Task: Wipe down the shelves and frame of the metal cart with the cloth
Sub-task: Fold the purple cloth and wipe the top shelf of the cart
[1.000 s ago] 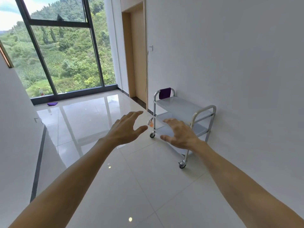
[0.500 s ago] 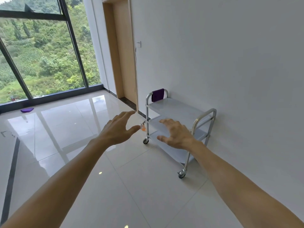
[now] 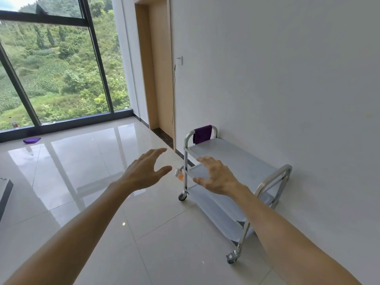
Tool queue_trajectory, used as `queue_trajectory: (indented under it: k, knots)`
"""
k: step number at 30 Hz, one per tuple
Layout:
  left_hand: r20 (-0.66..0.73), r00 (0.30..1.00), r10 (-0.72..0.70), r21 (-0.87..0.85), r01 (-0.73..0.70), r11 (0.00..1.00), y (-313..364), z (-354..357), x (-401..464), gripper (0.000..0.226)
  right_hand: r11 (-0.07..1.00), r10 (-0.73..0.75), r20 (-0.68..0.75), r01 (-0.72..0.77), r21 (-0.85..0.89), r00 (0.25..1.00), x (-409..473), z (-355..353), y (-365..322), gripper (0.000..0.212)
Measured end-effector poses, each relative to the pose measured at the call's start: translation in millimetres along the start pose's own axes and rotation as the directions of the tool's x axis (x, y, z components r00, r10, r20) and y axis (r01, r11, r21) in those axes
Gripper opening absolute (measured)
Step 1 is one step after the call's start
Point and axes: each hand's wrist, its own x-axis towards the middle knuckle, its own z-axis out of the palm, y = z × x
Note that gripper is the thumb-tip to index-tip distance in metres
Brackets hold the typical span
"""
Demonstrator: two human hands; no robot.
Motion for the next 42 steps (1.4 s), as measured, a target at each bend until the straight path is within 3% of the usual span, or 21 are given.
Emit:
queue_trajectory:
  k: [10,21,34,42]
  knots:
    - [0.022,0.999,-0.028,-0.029,0.028,0.999,-66.8,44.9,150.7,0.069,1.000,0.005,0.060,-0.005,-0.001,0.998,145.5,45.2,58.9,0.072]
    - [0.082,0.995,0.060,-0.140,-0.048,0.989,-146.2,75.6,361.2,0.065,0.988,0.127,0.077,-0.132,0.075,0.989,331.4,69.3,113.0,0.072]
    - [0.174,0.980,0.100,-0.186,-0.067,0.980,-187.9,154.2,551.7,0.060,0.964,0.221,0.123,-0.236,0.122,0.967,488.1,106.1,226.5,0.071]
    - [0.198,0.980,0.030,-0.248,0.021,0.969,-196.2,203.0,655.1,0.054,0.950,0.192,0.155,-0.224,0.220,0.969,590.6,115.5,305.2,0.069]
